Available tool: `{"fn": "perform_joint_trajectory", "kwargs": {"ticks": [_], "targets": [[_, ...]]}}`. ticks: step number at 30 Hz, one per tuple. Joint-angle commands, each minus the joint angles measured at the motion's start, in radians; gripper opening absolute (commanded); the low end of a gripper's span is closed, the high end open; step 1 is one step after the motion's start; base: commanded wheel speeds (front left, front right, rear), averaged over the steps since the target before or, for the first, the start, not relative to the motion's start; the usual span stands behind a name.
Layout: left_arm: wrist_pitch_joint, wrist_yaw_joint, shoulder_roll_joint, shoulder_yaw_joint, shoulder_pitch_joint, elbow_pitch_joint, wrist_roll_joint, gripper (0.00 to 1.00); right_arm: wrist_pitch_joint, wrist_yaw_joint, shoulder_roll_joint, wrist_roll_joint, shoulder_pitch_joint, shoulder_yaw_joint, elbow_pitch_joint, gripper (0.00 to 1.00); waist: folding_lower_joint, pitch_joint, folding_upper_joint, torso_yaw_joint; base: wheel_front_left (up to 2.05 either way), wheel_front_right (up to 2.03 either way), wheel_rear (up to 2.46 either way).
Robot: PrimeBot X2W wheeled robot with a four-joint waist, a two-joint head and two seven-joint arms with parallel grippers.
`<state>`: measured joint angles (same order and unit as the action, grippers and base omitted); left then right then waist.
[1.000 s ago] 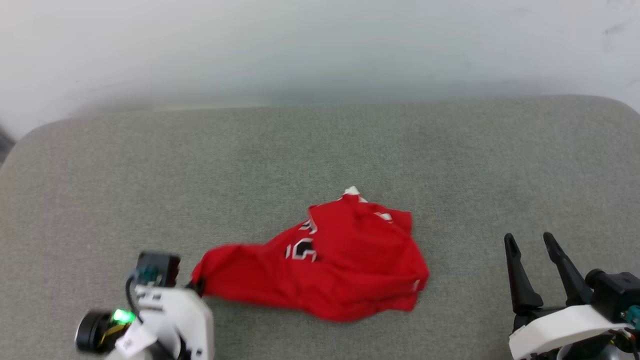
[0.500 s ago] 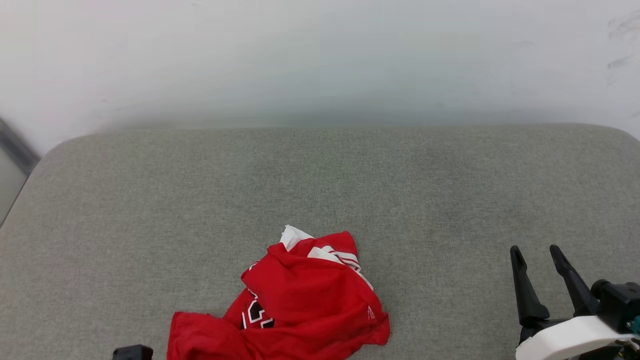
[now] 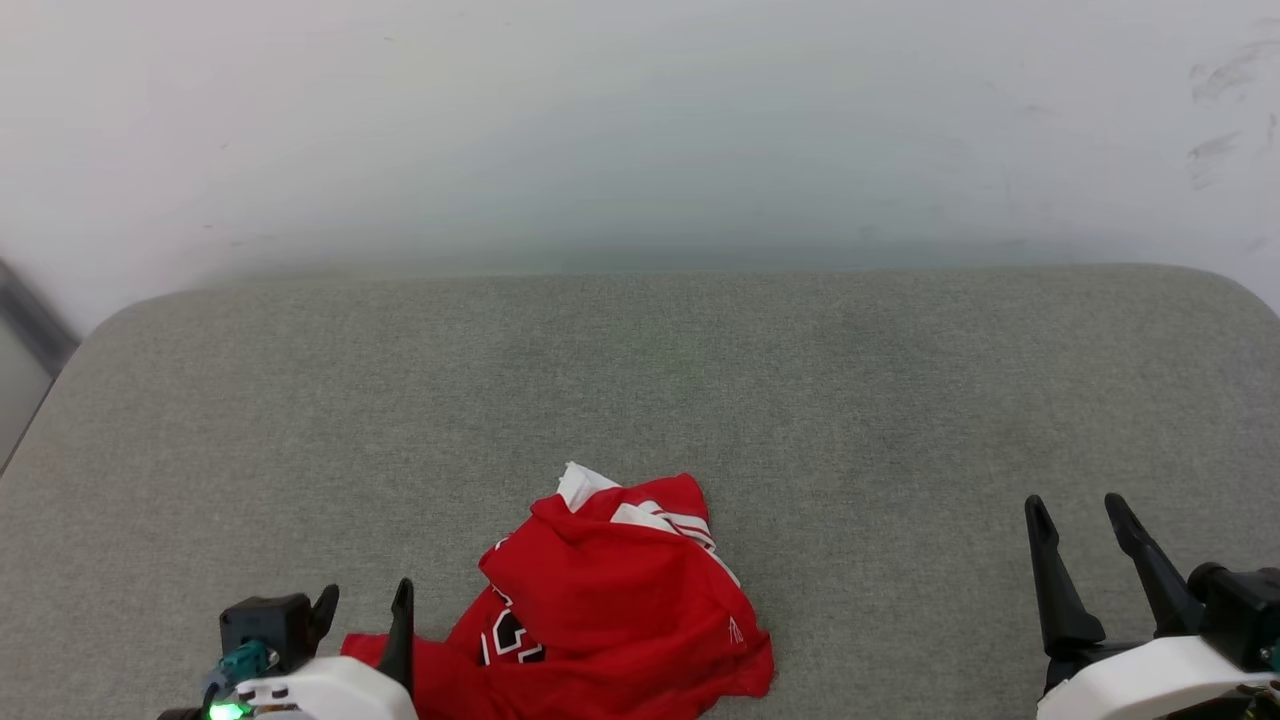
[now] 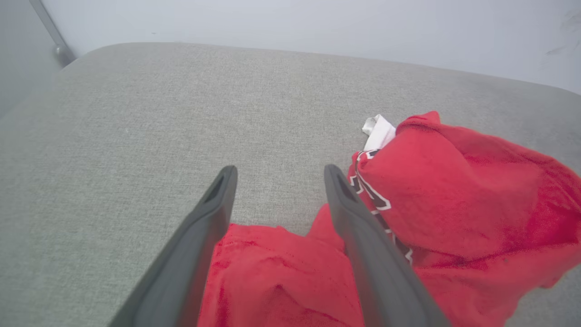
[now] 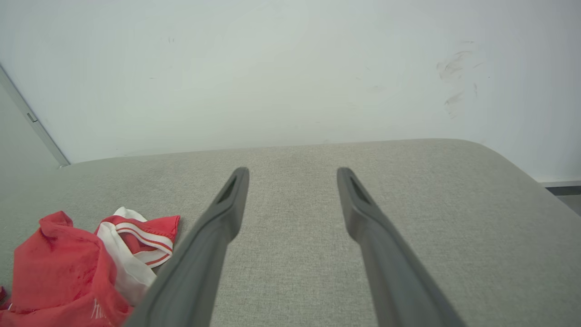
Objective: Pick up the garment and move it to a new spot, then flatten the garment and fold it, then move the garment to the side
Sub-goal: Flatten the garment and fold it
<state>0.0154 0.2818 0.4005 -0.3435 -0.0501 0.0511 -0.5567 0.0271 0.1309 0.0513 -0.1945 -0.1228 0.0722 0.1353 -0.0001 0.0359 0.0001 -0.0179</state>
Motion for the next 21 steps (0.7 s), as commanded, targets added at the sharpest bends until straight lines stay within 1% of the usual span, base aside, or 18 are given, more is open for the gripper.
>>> {"fn": "perform_joint_trajectory", "kwargs": {"ticks": [1, 2, 5, 10, 12, 18, 19, 21], "targets": [[-0.007, -0.007, -0.003, -0.005, 0.024, -0.010, 0.007, 1.00, 0.001, 0.000, -0.001, 0.001, -0.010, 0.003, 0.007, 1.00, 0.0001, 0.000, -0.0001, 0.001, 0.00, 0.00, 0.00], [-0.005, -0.010, -0.005, -0.011, 0.035, -0.014, 0.008, 1.00, 0.002, 0.000, -0.001, 0.000, -0.011, 0.004, 0.010, 1.00, 0.0001, -0.001, -0.0001, 0.001, 0.00, 0.00, 0.00], [0.041, -0.046, -0.012, -0.042, 0.069, -0.024, -0.008, 1.00, 0.005, 0.000, -0.001, -0.002, -0.012, 0.006, 0.014, 1.00, 0.0001, -0.005, -0.0001, 0.001, 0.00, 0.00, 0.00], [0.199, -0.125, -0.011, -0.105, 0.152, -0.017, -0.060, 1.00, 0.005, 0.000, -0.001, -0.002, -0.005, 0.001, 0.017, 1.00, 0.0001, -0.021, -0.0001, 0.004, 0.00, 0.00, 0.00], [0.266, -0.147, -0.005, -0.122, 0.183, -0.009, -0.083, 1.00, 0.004, 0.000, -0.001, -0.004, 0.002, -0.004, 0.016, 1.00, 0.0001, -0.030, -0.0001, 0.010, 0.00, 0.00, 0.00], [0.442, -0.177, 0.016, -0.145, 0.259, 0.048, -0.141, 1.00, -0.004, 0.000, -0.001, -0.011, 0.026, -0.009, 0.015, 1.00, 0.0001, -0.084, -0.0001, 0.034, 0.00, 0.00, 0.00], [0.442, -0.177, 0.016, -0.145, 0.259, 0.048, -0.141, 1.00, -0.004, 0.000, -0.001, -0.011, 0.026, -0.009, 0.015, 1.00, 0.0001, -0.084, -0.0001, 0.034, 0.00, 0.00, 0.00], [0.480, -0.187, 0.023, -0.148, 0.279, 0.078, -0.153, 1.00, -0.009, 0.000, -0.001, -0.014, 0.033, -0.011, 0.008, 1.00, 0.0001, -0.099, -0.0001, 0.044, 0.00, 0.00, 0.00]]}}
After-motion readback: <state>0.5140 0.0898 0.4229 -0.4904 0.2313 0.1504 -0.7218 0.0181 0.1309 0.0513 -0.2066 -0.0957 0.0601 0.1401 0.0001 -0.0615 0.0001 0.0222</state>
